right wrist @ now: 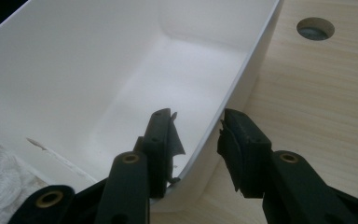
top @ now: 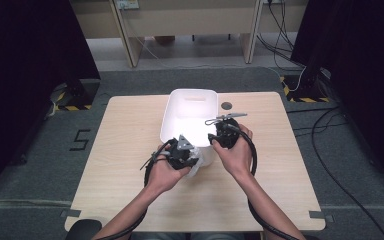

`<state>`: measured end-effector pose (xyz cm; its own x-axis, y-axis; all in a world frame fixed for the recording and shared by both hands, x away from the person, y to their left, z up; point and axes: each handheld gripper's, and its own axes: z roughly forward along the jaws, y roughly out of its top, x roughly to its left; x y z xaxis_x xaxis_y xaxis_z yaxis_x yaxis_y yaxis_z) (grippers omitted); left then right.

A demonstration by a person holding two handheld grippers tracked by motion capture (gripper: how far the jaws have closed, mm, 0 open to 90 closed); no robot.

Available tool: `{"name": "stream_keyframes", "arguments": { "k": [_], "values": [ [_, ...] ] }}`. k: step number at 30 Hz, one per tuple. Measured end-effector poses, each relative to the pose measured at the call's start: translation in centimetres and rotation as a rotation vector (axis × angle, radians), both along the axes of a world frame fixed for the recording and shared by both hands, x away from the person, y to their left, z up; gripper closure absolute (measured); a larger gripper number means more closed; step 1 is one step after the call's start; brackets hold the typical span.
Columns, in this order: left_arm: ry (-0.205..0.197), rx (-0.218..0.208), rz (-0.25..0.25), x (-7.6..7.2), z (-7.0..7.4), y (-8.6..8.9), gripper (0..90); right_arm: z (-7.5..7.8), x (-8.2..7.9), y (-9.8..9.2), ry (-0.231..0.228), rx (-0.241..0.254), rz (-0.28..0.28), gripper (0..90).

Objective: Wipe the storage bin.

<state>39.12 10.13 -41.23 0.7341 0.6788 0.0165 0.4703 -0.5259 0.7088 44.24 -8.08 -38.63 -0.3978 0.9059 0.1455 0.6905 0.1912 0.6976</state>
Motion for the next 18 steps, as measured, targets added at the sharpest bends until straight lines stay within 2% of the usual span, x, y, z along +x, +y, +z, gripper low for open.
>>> {"name": "stream_keyframes", "arguments": {
  "k": [12, 18],
  "values": [
    [0.003, 0.013, -0.002, 0.15, -0.15, -0.26, 76.4, -0.01, 0.02, 0.01, -0.001, 0.002, 0.002, 63.2],
    [0.014, 0.027, 0.0, 0.26, -0.82, -0.49, 76.5, -0.02, 0.01, -0.01, -0.003, 0.003, 0.003, 63.2]
  ]
}}
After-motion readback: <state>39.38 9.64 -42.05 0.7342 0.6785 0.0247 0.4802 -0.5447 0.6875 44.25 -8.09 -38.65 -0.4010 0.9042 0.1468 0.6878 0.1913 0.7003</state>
